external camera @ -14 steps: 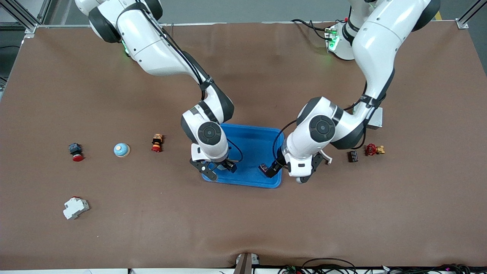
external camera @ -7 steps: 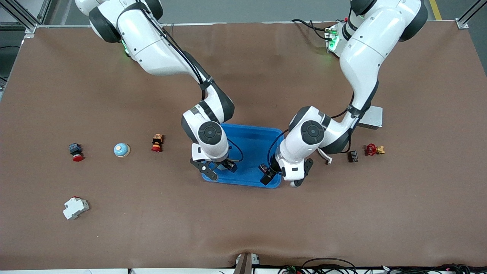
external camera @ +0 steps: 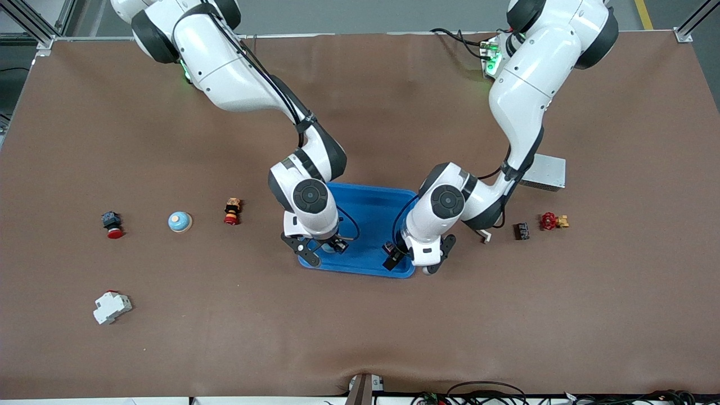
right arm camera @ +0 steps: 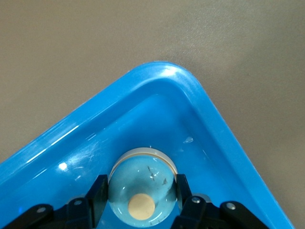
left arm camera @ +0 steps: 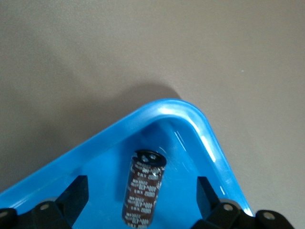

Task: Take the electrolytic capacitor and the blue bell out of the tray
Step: 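Grasp the second bell with the right gripper while the left gripper grasps the capacitor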

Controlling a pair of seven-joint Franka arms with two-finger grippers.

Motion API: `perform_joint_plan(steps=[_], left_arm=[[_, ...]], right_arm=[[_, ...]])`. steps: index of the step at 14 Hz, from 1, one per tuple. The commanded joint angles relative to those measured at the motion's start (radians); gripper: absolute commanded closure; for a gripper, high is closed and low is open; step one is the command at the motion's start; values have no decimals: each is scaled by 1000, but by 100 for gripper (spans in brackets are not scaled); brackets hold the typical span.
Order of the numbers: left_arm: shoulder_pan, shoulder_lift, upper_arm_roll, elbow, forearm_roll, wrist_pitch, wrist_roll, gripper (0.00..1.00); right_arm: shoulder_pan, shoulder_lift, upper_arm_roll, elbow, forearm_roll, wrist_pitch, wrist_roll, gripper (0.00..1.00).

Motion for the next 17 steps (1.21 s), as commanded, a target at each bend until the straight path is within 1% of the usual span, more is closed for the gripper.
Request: perform_joint_plan(steps=[1,3,7,10,11,14,15,16,17], left_arm=[[-35,14,32,19,-6,12,-15,0],[-49,14,49,20,-6,12,-15,0],[-55,14,50,20,-5,12,-13,0],[-56,13,52,23,-5,12,-13,30],[-56,13,52,23,-5,12,-15,36],[-61,8,52,22,-5,12,-15,77],[-61,5,52,22,-6,12,-15,84],[-63,-3,55,20,-5,6,-15,85],[-64,-16,64,17,-2,-5,-15,91]], right_arm=[[11,22,-8,25,-11,8,24,100],[11,22,-8,25,-11,8,22,100],[11,22,-8,23,-11,8,25,100],[12,13,-6,23,-8,-3,22,100],[12,-5,-5,23,-7,-12,13,100],[12,-68,3,26,1,-150,-21,100],[9,-96,4,25,3,-179,-42,100],[3,-117,4,25,3,-211,-68,100],[-4,-134,4,23,3,-240,-106,100]])
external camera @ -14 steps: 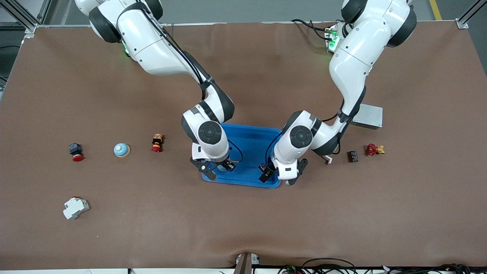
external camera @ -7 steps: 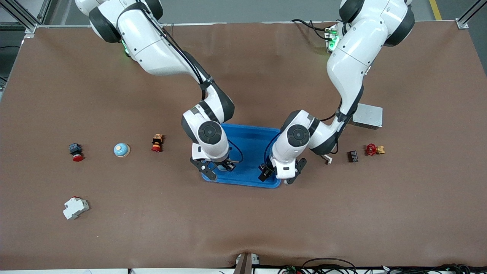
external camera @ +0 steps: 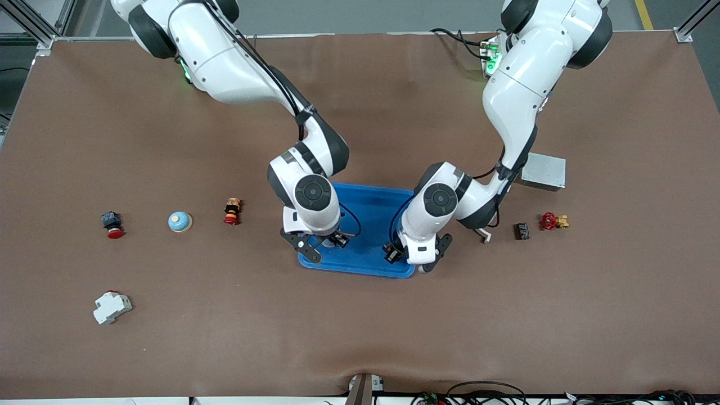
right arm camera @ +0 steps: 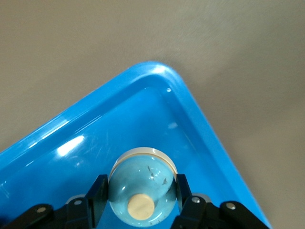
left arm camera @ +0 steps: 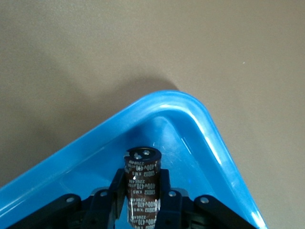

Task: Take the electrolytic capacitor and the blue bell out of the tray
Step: 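Grasp the second bell with the right gripper while the left gripper grasps the capacitor, then lift the bell with the right gripper while the left gripper lifts the capacitor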

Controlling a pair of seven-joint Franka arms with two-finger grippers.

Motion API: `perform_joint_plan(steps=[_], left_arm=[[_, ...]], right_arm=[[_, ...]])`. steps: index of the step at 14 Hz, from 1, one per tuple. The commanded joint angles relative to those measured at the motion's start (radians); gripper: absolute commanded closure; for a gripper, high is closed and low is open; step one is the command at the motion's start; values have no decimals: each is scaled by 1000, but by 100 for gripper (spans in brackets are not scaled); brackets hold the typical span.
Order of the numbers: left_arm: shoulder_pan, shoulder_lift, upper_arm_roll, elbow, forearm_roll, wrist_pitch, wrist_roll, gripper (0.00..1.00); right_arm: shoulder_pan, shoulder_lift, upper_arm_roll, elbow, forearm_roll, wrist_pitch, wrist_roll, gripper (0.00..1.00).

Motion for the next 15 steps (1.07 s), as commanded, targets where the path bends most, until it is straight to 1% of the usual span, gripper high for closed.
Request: perform_joint_plan(steps=[1,2,5,6,8,9,11,13,15], left_arm=[[-24,-37,30,2,1,-29,-15,98],[-24,-52,30,1,7,-56,-15,100],[-21,-101,30,1,10,-136,-12,100],[-21,-135,32,1,14,-174,-10,100],[-8,-202,30,1,50,-283,5,100],[2,-235,28,-4,58,-352,55,100],[64,-313,25,-53,55,-461,230,100],[122,-379,24,-125,55,-513,388,100],[186,-443,25,-226,58,-521,579,100]], right_arm=[[-21,-85,-3,-27,2,-74,-103,100],[-39,-113,-3,-50,2,-83,-145,100],[-121,-221,-4,-164,2,-58,-313,100],[-154,-258,-4,-219,2,-33,-382,100],[-243,-347,-4,-373,2,68,-569,100],[-295,-381,-4,-453,2,125,-672,100],[-377,-410,-3,-556,2,206,-821,100],[-441,-410,-4,-618,2,277,-947,100],[-516,-400,-4,-643,2,318,-1068,100]])
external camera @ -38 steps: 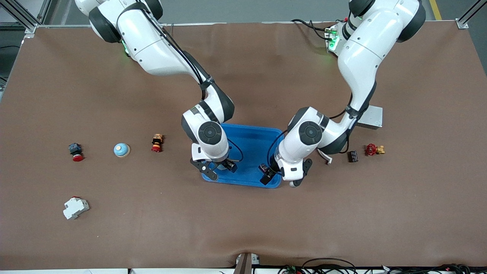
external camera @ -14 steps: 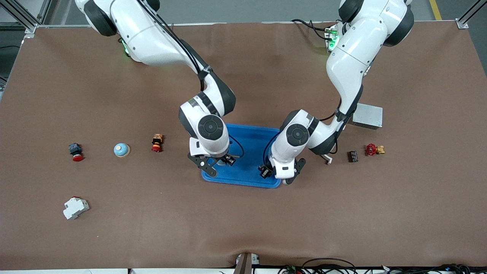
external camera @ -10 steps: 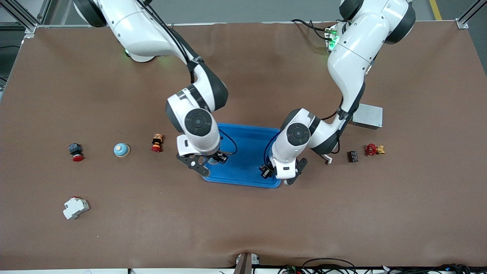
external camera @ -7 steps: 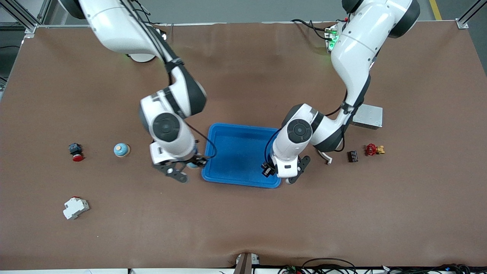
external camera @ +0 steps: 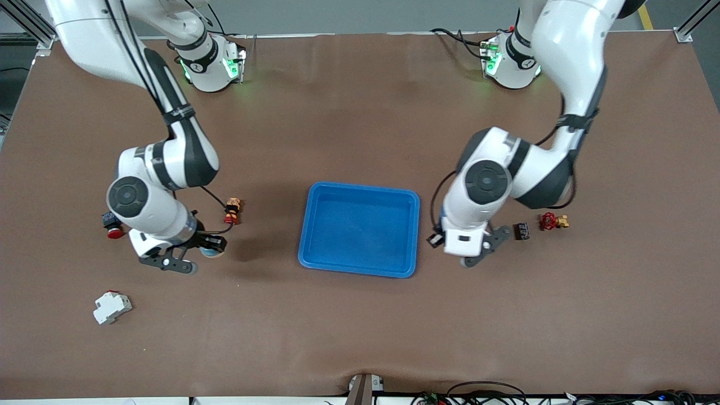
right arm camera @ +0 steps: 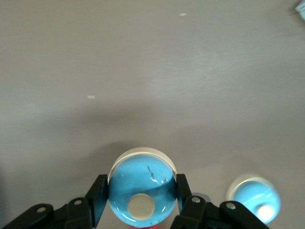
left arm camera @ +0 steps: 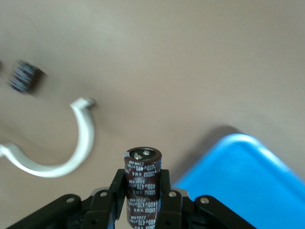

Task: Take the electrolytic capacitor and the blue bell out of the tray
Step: 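Lift the bell with the right gripper while the left gripper lifts the capacitor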

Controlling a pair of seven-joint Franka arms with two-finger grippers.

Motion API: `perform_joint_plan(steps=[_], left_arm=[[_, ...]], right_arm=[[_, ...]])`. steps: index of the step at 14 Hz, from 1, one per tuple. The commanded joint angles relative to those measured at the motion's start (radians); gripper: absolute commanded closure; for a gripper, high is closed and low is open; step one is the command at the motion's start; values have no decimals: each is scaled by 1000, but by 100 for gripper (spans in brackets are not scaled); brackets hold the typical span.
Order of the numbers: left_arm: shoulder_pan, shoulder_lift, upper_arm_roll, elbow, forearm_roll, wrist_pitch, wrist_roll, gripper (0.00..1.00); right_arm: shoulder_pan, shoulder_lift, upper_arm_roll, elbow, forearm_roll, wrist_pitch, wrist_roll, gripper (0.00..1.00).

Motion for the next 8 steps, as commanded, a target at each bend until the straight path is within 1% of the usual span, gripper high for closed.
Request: perform_joint_plan(steps=[1,4,6,8], left_arm=[[91,-124,-2,-181,16,5,233,100],[219,-175,-2,-242,23,4,482,100],[298,-180,-3,-266,65,4,608,100],[407,-177,-8,-275,106,4,740,100]], right_arm=[[-96,-31,20,-62,1,42,-160,100],[-162,-7,20,-61,3,79,-279,100],[-192,18,20,-56,1,99,-326,100],[-217,47,20,-53,1,139,-363,100]])
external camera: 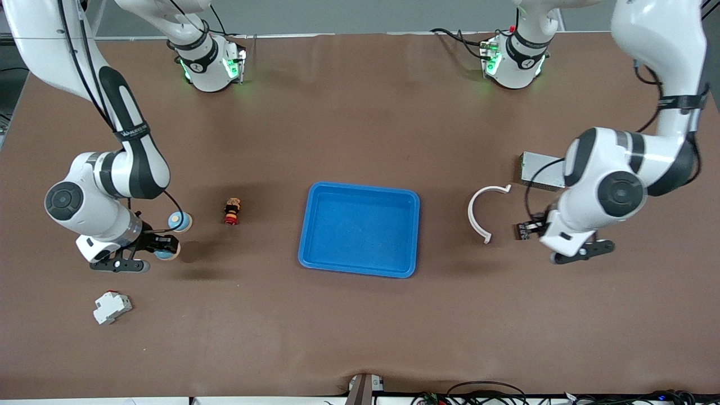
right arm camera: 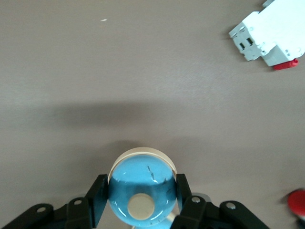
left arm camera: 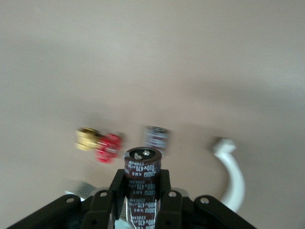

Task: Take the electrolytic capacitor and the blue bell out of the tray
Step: 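Lift the bell with the right gripper while the left gripper lifts the capacitor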

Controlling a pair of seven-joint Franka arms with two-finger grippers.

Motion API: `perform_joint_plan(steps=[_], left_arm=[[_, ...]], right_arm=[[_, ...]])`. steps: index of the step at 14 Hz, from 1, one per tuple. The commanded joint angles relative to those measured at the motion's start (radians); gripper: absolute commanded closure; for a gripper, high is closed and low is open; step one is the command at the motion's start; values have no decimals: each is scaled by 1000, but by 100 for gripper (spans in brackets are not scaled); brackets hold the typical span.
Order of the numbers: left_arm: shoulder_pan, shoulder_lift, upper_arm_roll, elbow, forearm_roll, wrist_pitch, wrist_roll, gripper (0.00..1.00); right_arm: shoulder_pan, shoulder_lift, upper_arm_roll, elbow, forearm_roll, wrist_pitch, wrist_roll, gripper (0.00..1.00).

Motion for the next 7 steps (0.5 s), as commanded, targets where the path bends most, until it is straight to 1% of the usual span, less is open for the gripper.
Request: perform_joint_plan(steps=[1,4,5,7], left_arm=[[119,-22,-15,-40,38,6,165,100],[241,-1,-16,-30,104,26,297,100],[271,12,-16,-24,109,49,355,100],[301,48,-13,-23,118,121,396,100]], right_arm=[[-40,32,20,-3,1,49,-51,100],[-57,66,21,9,1,63,-54,100],[-61,75,21,11,3,67,-55,100],[-61,87,21,11,3,84,-54,100]])
